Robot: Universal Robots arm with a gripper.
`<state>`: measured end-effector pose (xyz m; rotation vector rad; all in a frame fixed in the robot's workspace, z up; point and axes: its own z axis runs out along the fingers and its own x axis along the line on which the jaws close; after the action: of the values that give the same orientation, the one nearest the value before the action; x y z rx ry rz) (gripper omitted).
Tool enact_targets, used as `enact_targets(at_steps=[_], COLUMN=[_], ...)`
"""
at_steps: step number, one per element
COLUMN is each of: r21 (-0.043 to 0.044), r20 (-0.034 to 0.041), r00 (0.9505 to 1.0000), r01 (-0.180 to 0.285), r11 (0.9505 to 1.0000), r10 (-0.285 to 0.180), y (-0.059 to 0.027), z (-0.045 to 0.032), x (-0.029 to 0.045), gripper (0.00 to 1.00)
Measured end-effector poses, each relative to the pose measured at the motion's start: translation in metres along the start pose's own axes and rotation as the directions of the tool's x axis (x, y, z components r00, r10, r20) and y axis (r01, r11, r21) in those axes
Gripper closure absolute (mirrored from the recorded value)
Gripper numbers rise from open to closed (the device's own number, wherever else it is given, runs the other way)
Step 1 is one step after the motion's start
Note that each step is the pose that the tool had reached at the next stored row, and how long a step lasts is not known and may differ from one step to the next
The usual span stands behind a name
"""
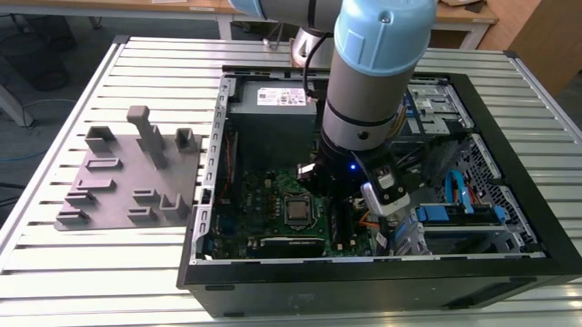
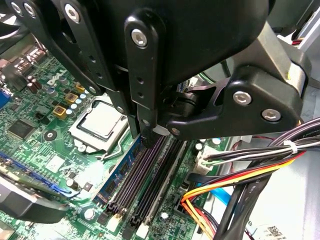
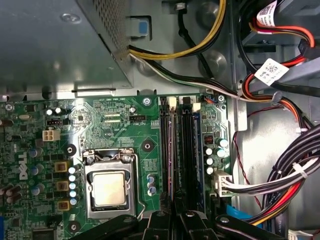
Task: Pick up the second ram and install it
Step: 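Insert the second ram into the second slot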
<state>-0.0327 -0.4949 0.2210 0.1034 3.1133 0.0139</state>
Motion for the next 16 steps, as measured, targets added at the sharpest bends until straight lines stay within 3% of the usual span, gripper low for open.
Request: enact_targets(at_steps=[3, 16], r21=[0.0046, 0.0079], r20=[0.0003, 0.0005], r00=[1.0, 1.0], r01=[0.0, 0.006], r11=[1.0, 1.0], r10=[0.0, -0.006], y=[0.0019, 0.0038], z=[0.0008, 0.0027], x=[-0.0012, -0.0031], gripper=[0.86, 0.86])
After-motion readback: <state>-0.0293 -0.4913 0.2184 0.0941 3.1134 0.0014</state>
